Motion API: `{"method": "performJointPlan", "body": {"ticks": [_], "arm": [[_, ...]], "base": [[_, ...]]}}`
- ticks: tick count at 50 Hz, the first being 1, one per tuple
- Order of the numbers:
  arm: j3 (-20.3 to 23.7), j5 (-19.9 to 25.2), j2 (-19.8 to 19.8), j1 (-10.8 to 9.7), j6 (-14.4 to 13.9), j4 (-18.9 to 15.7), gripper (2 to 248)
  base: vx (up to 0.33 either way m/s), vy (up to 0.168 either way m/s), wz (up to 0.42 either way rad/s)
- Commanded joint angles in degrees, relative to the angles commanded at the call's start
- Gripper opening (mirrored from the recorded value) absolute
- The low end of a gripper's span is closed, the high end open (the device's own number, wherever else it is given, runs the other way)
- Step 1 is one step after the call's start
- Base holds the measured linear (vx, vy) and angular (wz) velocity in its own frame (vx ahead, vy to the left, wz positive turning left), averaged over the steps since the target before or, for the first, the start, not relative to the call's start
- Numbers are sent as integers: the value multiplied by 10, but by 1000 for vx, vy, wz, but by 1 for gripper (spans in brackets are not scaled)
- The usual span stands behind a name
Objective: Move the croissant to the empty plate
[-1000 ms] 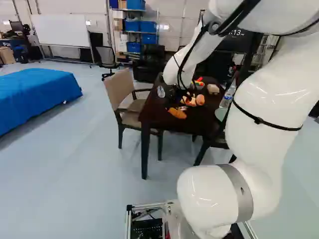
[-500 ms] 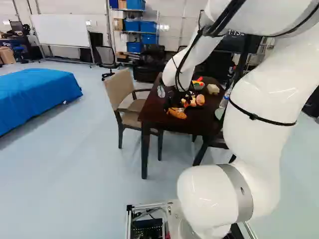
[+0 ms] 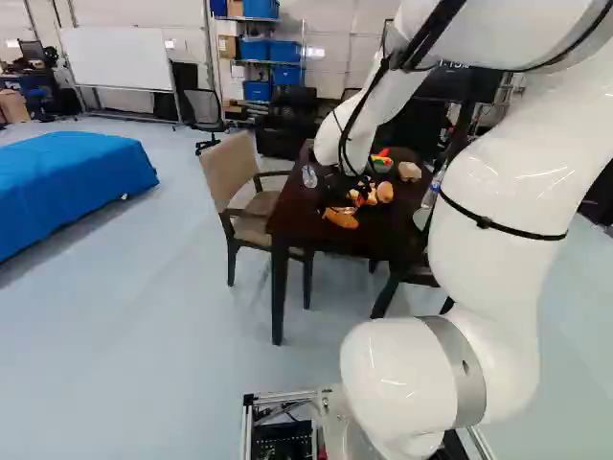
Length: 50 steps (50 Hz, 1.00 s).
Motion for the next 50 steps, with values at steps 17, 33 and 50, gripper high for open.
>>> {"method": "performJointPlan", "body": {"ticks": [17, 33, 50], "arm": [[-1, 0, -1, -2, 0, 0, 247], [-3, 0, -9, -2, 0, 0, 247], [-3, 0, -9, -2, 0, 0, 247]], "base": [[0, 0, 0], [0, 0, 0], [0, 0, 0]]}}
